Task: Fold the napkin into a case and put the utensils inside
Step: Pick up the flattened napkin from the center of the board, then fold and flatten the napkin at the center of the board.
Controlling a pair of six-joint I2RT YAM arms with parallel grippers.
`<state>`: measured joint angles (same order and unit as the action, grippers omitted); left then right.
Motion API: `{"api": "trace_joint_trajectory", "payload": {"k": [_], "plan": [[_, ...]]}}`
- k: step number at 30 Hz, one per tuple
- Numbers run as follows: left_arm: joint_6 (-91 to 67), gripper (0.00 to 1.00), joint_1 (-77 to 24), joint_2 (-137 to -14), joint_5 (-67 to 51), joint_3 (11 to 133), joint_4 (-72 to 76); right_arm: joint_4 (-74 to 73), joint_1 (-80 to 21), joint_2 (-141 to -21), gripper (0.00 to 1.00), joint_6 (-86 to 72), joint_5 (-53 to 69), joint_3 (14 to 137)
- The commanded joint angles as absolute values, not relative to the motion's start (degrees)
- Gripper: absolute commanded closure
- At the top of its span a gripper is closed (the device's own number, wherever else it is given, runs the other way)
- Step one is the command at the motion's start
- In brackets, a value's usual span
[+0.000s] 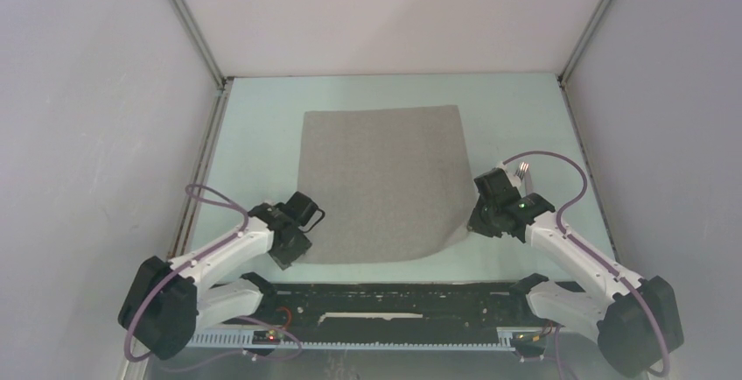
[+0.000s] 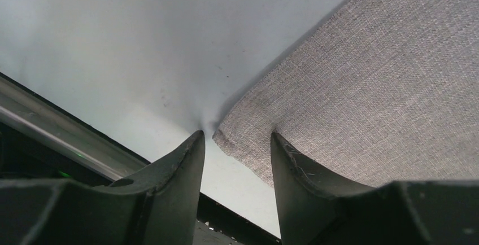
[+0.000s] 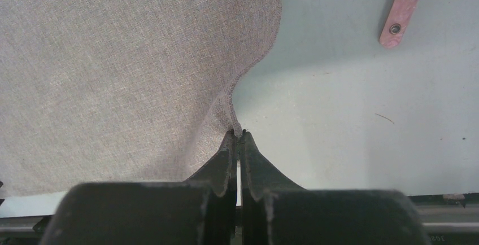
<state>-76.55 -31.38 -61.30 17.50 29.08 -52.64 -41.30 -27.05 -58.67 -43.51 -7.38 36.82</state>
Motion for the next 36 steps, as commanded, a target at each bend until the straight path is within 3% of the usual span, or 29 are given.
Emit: {"api": "trace_joint_trajectory", "payload": {"k": [1,5,9,12,23,30,36], "plan": [[-78.2,0.53,-31.1,-64.1,18.4,28.1,-50.1,-40.7,-27.5,-58.3,1.0,-42.7,-7.9,38.3],[-78.5,0.67,-31.0,-63.8,18.1,25.2,-46.2,-41.0,-27.5,-58.0,1.0,-42.7,-8.0,38.3],[-78.1,0.91,-30.9,-63.9,19.4,24.6,-44.6,-41.1,-27.5,-57.9,1.0,-42.6,-7.9,38.3],[-75.8,1.0,-30.9,-61.6,20.3,25.6,-44.4,-41.1,-27.6,-57.7,1.0,-42.6,-7.9,38.3],[-67.0,1.0,-30.9,-44.6,32.5,43.2,-57.8,-41.1,-27.4,-53.9,1.0,-39.3,-7.9,42.5],[-51.7,1.0,-30.9,-38.7,37.5,61.3,-51.9,-44.6,-26.9,-51.9,1.0,-32.3,-12.4,60.3],[-40.6,1.0,-31.0,-36.8,33.9,77.0,-44.4,-44.0,-27.1,-45.9,1.0,-26.0,-13.1,75.0]]}}
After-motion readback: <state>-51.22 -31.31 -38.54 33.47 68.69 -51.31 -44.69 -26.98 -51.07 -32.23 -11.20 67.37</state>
